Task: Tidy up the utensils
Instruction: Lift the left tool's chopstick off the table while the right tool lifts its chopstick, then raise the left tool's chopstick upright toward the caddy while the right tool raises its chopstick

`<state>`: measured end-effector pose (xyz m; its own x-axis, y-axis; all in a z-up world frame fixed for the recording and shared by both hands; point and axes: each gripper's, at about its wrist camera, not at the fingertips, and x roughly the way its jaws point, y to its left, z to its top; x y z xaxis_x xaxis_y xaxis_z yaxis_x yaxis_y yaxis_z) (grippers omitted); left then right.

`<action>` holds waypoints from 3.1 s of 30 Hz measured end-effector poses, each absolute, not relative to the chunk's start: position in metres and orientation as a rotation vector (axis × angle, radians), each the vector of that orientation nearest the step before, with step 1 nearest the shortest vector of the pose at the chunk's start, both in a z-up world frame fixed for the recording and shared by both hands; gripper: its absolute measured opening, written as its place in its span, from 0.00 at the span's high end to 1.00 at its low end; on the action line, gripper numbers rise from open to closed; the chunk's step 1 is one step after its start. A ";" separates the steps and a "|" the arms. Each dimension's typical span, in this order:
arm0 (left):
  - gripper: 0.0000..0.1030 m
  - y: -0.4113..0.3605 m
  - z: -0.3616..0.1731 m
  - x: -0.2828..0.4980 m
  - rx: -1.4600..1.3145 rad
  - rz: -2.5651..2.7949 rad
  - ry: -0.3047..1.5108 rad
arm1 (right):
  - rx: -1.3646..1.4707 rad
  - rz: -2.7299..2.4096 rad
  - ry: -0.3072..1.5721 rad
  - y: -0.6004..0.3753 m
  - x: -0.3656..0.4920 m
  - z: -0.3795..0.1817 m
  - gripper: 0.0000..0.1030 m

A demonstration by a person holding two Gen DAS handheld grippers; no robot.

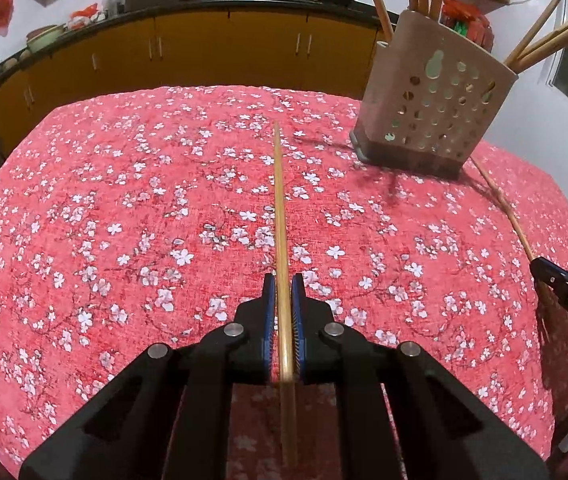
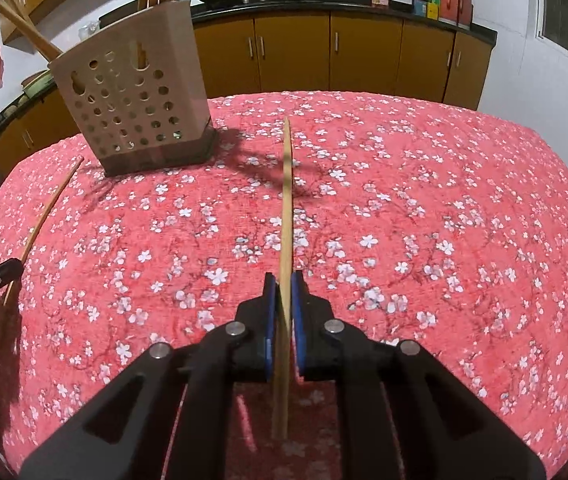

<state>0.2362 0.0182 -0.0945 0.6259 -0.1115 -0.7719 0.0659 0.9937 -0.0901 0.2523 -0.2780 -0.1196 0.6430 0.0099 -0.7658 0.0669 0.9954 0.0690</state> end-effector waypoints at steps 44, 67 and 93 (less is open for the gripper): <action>0.90 0.013 -0.093 0.225 -0.048 -0.091 0.890 | 0.086 -0.054 0.876 -0.278 0.249 -0.119 0.92; 0.93 0.023 -0.005 0.209 -0.082 -0.132 0.682 | 0.126 -0.041 0.568 -0.292 0.206 -0.011 0.93; 0.93 0.013 -0.035 0.205 -0.087 -0.145 0.759 | 0.086 0.012 0.897 -0.271 0.226 -0.113 0.74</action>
